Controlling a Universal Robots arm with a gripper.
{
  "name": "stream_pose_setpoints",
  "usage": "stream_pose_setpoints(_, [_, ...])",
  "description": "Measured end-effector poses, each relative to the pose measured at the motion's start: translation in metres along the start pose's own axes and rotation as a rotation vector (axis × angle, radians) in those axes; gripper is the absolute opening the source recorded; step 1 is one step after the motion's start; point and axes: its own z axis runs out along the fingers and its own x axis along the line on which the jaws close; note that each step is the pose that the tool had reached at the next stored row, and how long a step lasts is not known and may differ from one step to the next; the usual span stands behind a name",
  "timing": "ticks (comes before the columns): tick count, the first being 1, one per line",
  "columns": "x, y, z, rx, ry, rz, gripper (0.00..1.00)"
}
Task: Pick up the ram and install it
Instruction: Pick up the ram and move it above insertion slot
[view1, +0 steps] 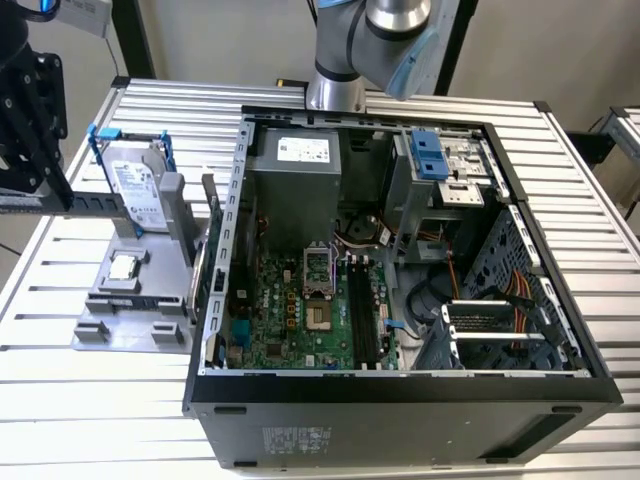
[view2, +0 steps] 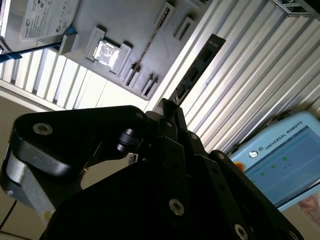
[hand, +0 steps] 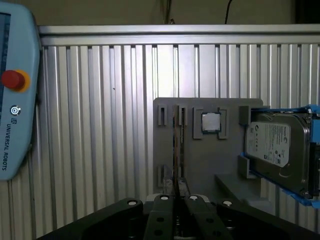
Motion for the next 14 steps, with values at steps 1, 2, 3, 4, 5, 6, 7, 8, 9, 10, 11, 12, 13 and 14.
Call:
stream_pose_setpoints(1, [0.0, 0.0, 0.0, 0.0, 0.0, 0.0, 0.0])
stream_pose_setpoints(2, [0.0, 0.0, -0.0001, -0.0001, 0.0001, 0.0, 0.0])
stream_pose_setpoints(3, [0.0, 0.0, -0.0001, -0.0001, 0.0001, 0.0, 0.0])
stream_pose_setpoints(4, [0.0, 0.0, -0.0001, -0.0001, 0.0001, 0.0, 0.0])
stream_pose_setpoints(5, [0.0, 0.0, -0.0001, -0.0001, 0.0, 0.0, 0.0])
stream_pose_setpoints(6, [0.0, 0.0, -0.0002, -0.0001, 0.0001, 0.0, 0.0])
stream_pose_setpoints(7, [0.0, 0.0, -0.0001, 0.0, 0.0, 0.0, 0.0])
stream_pose_setpoints(8, [0.0, 0.0, -0.0002, -0.0001, 0.0001, 0.0, 0.0])
stream_pose_setpoints(9, [0.0, -0.0001, -0.0001, -0.0001, 0.0001, 0.0, 0.0])
stream_pose_setpoints(10, [-0.0001, -0.0003, -0.0003, -0.0002, 0.0002, 0.0, 0.0])
stream_pose_setpoints(11, [-0.0002, -0.0007, -0.0003, -0.0002, 0.0002, 0.0, 0.0])
stream_pose_setpoints(12, [-0.0004, -0.0015, -0.0003, -0.0003, 0.0003, 0.0, 0.0])
stream_pose_setpoints(13, [-0.0006, -0.0022, -0.0002, -0.0001, 0.0001, 0.0, 0.0])
stream_pose_setpoints(14, [-0.0008, -0.0029, -0.0001, 0.0, 0.0001, 0.0, 0.0])
